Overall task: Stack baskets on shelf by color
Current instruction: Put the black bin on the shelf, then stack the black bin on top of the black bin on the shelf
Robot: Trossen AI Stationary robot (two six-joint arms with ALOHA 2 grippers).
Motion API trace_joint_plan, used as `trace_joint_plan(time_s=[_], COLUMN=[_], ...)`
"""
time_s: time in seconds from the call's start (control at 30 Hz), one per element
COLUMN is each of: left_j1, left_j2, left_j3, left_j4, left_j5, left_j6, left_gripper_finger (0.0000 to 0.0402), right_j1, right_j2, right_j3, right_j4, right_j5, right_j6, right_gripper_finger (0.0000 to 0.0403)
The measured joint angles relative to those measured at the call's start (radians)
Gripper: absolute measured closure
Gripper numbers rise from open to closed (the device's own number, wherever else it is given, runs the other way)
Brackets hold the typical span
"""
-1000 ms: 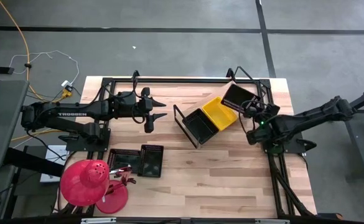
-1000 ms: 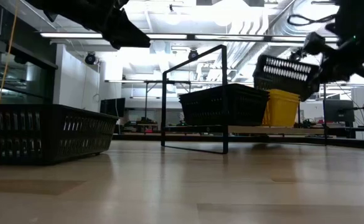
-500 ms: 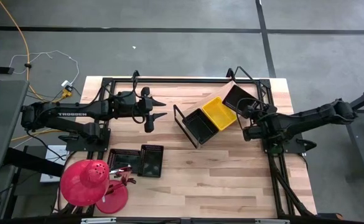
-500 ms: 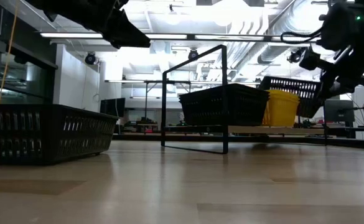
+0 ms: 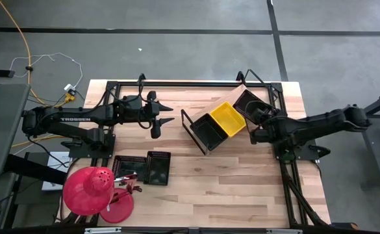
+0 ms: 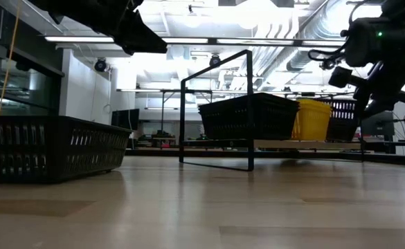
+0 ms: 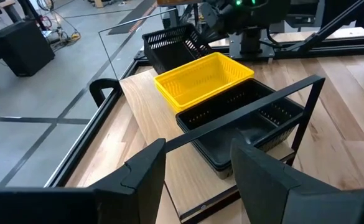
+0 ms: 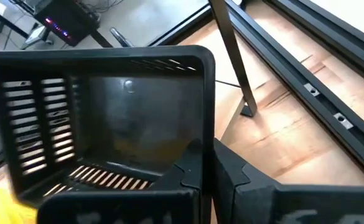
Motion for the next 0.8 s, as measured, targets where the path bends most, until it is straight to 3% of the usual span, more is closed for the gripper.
trace_joint_plan(time_s=[0.23,0.57,0.8], left_j1=[0.000,0.000,0.000], left_j2=[0.000,0.000,0.000], left_j3=[0.000,0.000,0.000], left_j4=[0.000,0.000,-0.005], left_j5=[0.000,0.000,0.000], left_j6=[-0.003,0.000,0.000], left_gripper_finger=[0.0234,0.0234,0.0234], right_j1=[-0.006,-0.006,-0.005], right_j2=[0.019,0.019,-0.010], right_j3=[0.000,0.000,0.000], right_j4=[0.021,0.064,0.039], right_j5=[0.010,0.015,0.038], right_j6=[0.000,0.001,-0.052], right_gripper_finger=[0.0391,0.0283,0.0255])
